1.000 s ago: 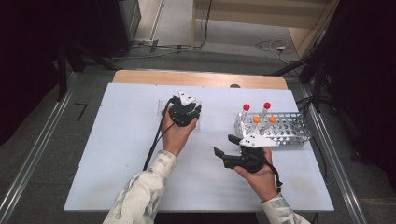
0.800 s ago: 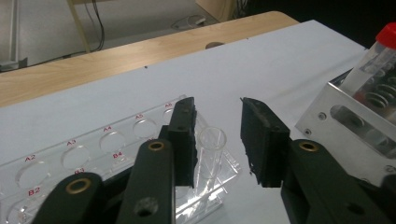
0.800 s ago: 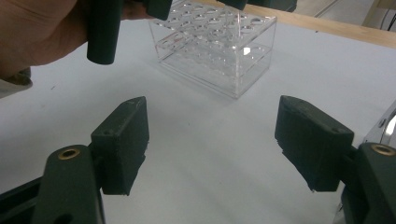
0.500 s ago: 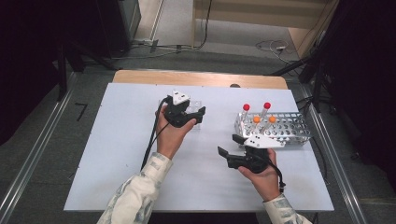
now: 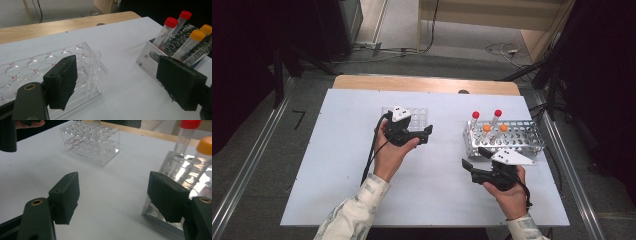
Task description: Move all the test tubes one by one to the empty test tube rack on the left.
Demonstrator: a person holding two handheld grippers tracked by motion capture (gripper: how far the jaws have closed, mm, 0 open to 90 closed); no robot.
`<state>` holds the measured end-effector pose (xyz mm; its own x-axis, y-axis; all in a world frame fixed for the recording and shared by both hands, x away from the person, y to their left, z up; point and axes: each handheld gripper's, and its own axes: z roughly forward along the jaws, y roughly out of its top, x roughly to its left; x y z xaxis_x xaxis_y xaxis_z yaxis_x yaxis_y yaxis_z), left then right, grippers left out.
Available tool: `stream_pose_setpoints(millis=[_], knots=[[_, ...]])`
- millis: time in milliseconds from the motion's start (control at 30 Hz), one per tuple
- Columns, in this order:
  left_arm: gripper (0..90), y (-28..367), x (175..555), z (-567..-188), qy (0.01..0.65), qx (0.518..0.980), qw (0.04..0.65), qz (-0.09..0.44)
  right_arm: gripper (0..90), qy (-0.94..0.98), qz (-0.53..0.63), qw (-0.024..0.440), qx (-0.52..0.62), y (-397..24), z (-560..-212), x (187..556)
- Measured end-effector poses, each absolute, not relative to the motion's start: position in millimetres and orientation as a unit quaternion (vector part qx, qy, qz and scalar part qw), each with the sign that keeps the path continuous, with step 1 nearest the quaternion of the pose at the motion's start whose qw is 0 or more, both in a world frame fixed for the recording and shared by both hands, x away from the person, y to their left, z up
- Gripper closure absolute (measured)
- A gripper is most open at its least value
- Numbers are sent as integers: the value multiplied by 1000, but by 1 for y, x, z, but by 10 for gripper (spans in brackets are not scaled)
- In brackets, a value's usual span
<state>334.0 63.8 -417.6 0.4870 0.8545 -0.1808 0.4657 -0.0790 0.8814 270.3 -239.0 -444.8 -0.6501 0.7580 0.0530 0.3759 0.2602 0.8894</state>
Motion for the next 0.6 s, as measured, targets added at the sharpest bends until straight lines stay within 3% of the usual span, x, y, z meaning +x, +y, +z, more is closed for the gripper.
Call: stream_pose_setpoints(millis=[367,600], knots=[[152,64,323,-414,461,706,498,201,238,762,471,207,393,-255,-450,278],[145,62,321,-416,459,710,497,194,174,756,460,230,406,-255,-454,287]])
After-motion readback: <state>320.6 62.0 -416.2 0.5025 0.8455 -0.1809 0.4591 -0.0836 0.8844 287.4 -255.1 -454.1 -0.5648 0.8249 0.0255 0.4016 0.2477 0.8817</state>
